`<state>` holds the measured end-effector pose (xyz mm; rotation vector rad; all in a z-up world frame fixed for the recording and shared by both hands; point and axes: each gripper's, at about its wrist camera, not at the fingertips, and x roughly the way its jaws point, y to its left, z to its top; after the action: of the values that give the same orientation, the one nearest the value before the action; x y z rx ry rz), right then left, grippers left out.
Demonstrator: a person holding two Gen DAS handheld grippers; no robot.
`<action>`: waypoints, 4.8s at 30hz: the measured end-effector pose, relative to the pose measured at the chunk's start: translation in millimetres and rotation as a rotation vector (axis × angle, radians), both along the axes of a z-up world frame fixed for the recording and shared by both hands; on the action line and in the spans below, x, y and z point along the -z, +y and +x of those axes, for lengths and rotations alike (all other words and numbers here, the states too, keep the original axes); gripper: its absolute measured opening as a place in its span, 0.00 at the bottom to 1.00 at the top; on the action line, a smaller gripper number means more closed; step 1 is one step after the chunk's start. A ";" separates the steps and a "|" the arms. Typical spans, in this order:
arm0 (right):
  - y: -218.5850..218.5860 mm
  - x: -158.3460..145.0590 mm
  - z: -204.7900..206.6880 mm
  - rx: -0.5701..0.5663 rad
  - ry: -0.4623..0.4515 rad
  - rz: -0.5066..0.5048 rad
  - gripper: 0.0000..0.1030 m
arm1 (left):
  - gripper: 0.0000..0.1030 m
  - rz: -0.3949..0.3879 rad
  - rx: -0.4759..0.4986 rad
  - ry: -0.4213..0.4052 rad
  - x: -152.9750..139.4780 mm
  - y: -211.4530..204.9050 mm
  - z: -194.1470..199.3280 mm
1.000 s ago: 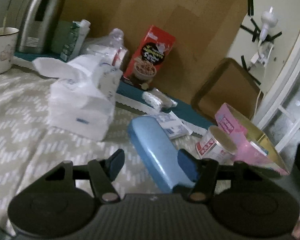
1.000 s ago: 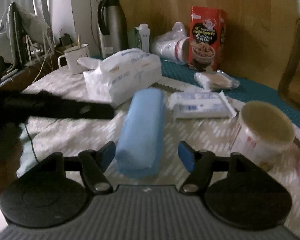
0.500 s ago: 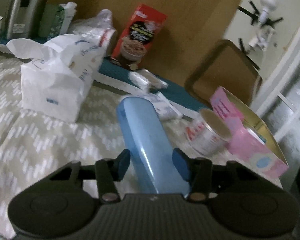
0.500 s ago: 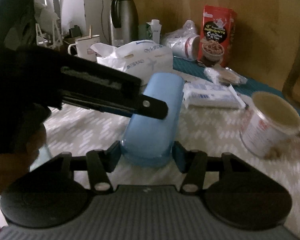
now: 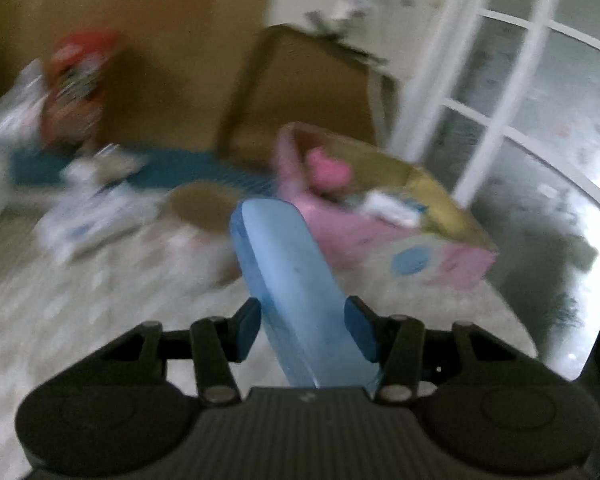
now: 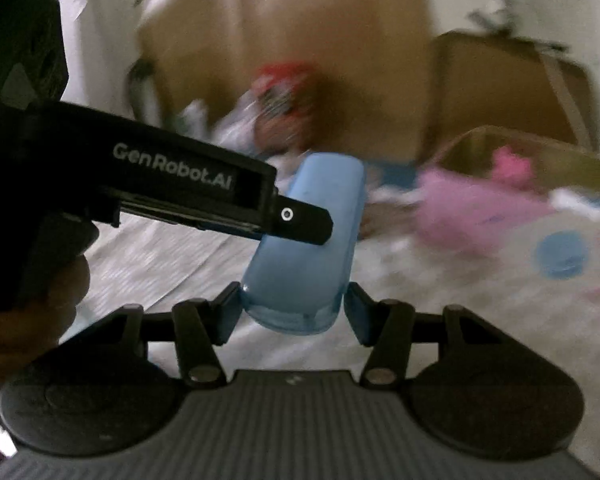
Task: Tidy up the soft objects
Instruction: 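Carry the light-blue case into the tin box and release it, then withdraw the left tool and move it toward the cotton swab bag, then grasp the bag of cotton swabs with the left tool and lift it, then carry the cotton swab bag into the tin box and release it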
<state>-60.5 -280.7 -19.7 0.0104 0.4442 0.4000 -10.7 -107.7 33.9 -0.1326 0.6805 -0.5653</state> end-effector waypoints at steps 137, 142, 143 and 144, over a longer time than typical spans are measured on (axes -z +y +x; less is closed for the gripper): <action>109.2 32.0 12.8 -0.231 0.058 -0.052 0.41 | 0.43 0.003 -0.139 0.127 42.1 124.7 -26.0; 62.9 11.8 4.0 -0.085 -0.101 -0.036 0.41 | 0.43 0.029 -0.042 0.025 6.9 74.9 -13.6; 52.7 7.8 3.7 -0.050 -0.127 -0.038 0.41 | 0.43 0.032 -0.015 0.002 -0.4 60.4 -8.7; 39.1 3.0 5.2 -0.008 -0.155 -0.039 0.41 | 0.43 0.035 0.018 -0.023 -8.6 42.3 -1.7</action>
<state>-55.3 -241.7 -22.7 -0.0597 0.2996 0.3970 -12.4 -65.3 42.6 -0.0868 0.6690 -0.5706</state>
